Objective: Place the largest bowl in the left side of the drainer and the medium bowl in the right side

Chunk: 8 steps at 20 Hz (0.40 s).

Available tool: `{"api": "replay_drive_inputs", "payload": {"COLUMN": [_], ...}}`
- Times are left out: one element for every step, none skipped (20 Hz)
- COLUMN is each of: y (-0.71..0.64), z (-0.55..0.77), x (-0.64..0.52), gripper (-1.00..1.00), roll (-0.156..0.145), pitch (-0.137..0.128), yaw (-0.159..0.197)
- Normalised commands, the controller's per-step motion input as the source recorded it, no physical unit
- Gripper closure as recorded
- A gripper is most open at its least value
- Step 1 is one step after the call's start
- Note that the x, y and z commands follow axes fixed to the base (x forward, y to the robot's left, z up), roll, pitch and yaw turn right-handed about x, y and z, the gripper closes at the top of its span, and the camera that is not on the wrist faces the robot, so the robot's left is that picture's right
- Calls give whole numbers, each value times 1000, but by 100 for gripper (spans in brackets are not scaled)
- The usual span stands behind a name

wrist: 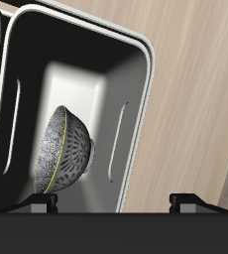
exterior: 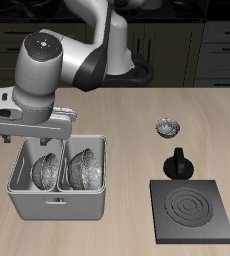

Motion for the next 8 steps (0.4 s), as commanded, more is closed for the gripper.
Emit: {"api": "replay_drive_inputs", "payload": {"y": [-43, 329, 139, 74, 0, 196, 66, 41], "z": [3, 261, 190, 221, 0, 605, 294, 534], "x": [-127, -452, -218, -200, 0, -419, -201, -486], "gripper": [-100, -100, -100, -100, -100, -100, -100, -100], "roll": [17, 61, 39, 13, 0, 18, 35, 20], "pitch": [-3, -70, -36, -26, 0, -154, -6, -134], "yaw": [-8, 10, 17, -66, 0, 54, -98, 15]}}
